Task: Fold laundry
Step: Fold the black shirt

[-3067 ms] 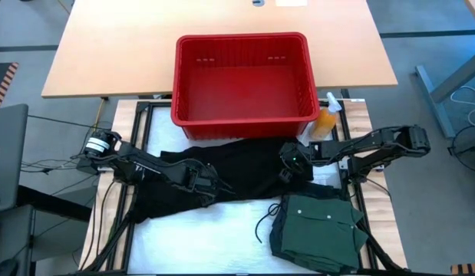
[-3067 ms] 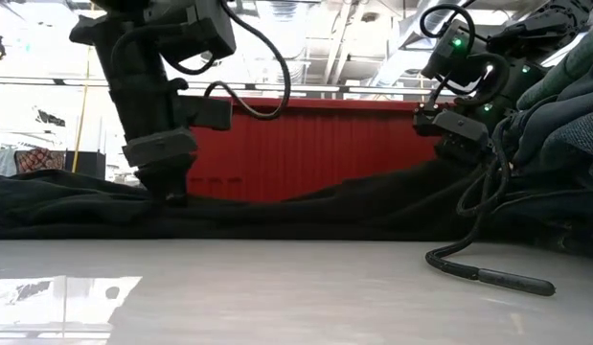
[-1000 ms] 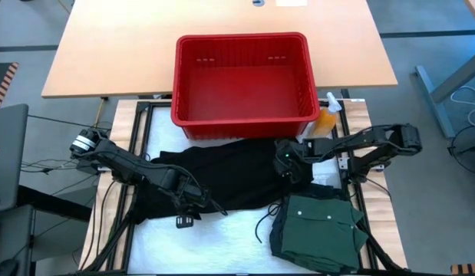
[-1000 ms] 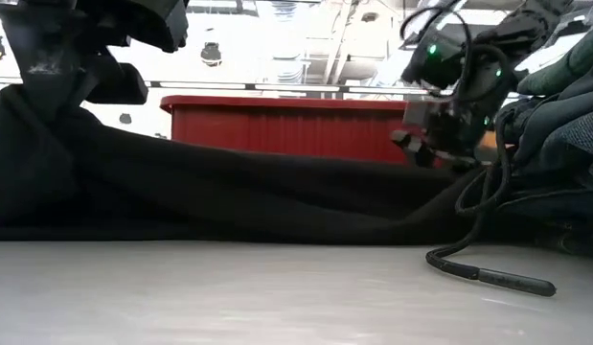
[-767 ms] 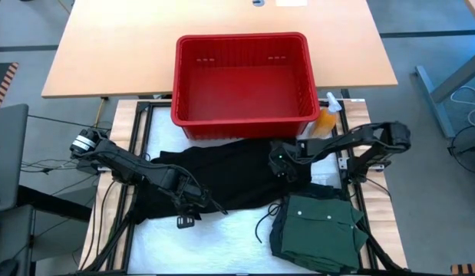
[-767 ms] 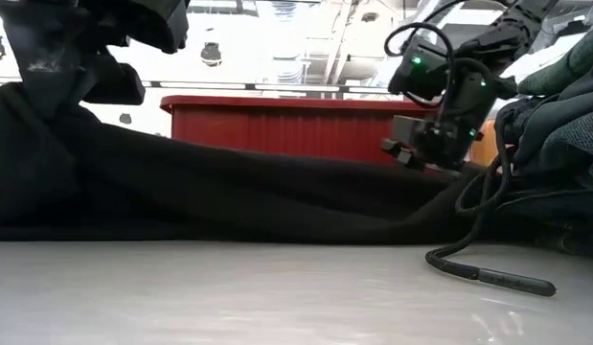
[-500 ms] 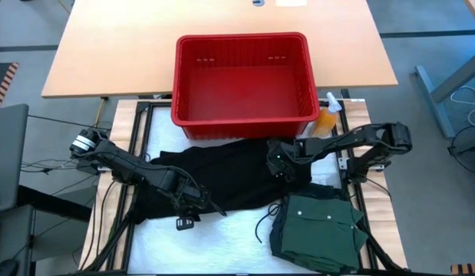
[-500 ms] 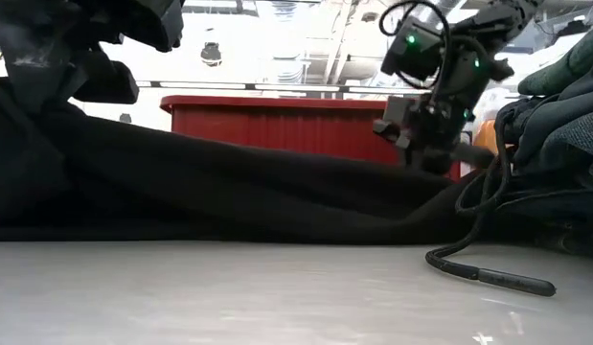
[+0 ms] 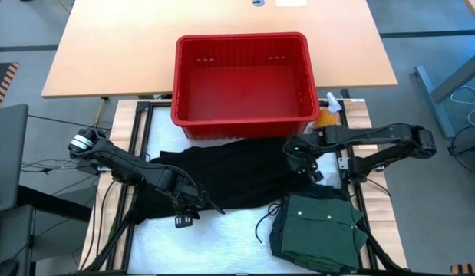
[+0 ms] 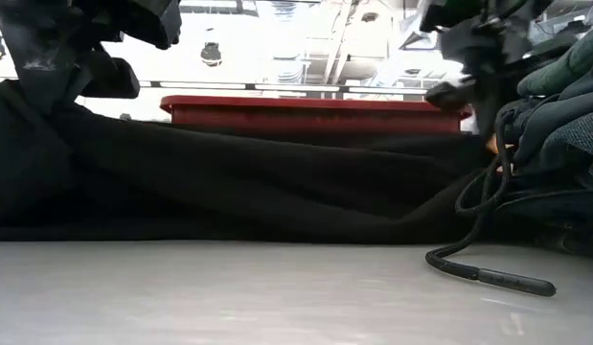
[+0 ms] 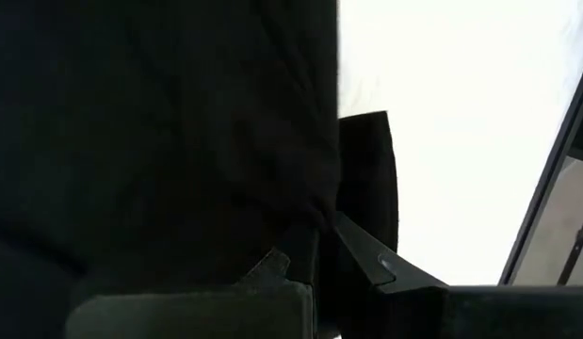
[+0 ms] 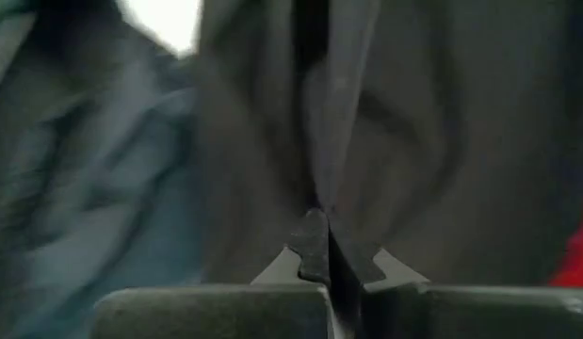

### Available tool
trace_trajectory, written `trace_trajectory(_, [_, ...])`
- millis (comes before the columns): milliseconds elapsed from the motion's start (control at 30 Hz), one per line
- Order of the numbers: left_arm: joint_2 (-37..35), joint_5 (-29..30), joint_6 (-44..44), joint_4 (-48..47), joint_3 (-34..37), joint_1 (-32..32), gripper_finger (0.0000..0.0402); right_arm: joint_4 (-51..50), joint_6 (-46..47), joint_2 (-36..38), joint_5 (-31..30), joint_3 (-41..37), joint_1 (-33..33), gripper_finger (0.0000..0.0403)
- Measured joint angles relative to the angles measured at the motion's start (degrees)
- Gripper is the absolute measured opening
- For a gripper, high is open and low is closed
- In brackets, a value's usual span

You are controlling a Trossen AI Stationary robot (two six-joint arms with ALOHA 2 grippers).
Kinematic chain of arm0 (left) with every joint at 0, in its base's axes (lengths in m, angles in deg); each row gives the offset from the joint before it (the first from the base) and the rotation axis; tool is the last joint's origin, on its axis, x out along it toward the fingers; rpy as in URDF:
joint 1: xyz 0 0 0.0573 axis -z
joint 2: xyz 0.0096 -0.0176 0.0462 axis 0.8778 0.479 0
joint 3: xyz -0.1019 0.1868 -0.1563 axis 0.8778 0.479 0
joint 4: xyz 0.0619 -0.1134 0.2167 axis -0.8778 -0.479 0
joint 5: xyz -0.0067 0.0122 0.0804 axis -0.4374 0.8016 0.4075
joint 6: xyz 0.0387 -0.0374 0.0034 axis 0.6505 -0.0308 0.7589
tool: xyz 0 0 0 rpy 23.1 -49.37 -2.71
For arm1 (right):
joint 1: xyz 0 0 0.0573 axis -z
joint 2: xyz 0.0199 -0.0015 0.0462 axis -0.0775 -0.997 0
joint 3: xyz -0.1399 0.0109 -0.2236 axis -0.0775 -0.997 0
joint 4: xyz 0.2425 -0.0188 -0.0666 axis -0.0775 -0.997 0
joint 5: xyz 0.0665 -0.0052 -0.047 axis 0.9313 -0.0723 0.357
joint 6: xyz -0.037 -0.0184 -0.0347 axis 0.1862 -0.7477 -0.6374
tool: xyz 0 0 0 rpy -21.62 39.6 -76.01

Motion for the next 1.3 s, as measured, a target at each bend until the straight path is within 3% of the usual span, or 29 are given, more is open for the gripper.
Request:
trace_trajectory(167, [0.00,0.21,-0.51,-0.15,0.00,1.01,0.0000,-5.96,9.02,3.90,8.64,-0.01,-4.50,0.0013])
trace_trajectory(333, [0.00,0.52,-1.43,-0.49,-0.08,1.47,0.0000,2.66,18.39,7.10,14.56,0.29,-11.93,0.0013])
trace_trajectory(467, [-1.30,2.47,-0.21,-5.63,-3.10,1.65,0.0000,5.84,21.59,7.82,12.00,5.35,-16.51,0.0013])
trace_trajectory(633, [-5.49,6.64,1.77,-8.38,-9.01,0.74,0.0000,5.46,21.63,7.72,6.50,15.33,-17.46,0.0013])
trace_trajectory(833, [-10.80,10.42,3.23,-7.86,-16.95,-1.02,0.0000,-2.97,21.44,7.70,0.54,27.25,-17.46,0.0013])
trace_trajectory(933, [-13.10,9.66,2.27,-7.78,-19.54,-1.13,0.0000,-8.36,22.07,7.72,-0.94,31.93,-17.60,0.0013])
trace_trajectory(1100, [-15.35,3.00,-4.75,-7.81,-20.28,0.51,0.0000,-14.11,31.33,7.74,-1.21,34.52,-20.02,0.0013])
trace_trajectory(1300, [-13.97,-0.15,-11.87,-6.01,-20.28,6.15,0.0000,-20.14,46.26,6.36,-1.13,34.43,-30.29,0.0013])
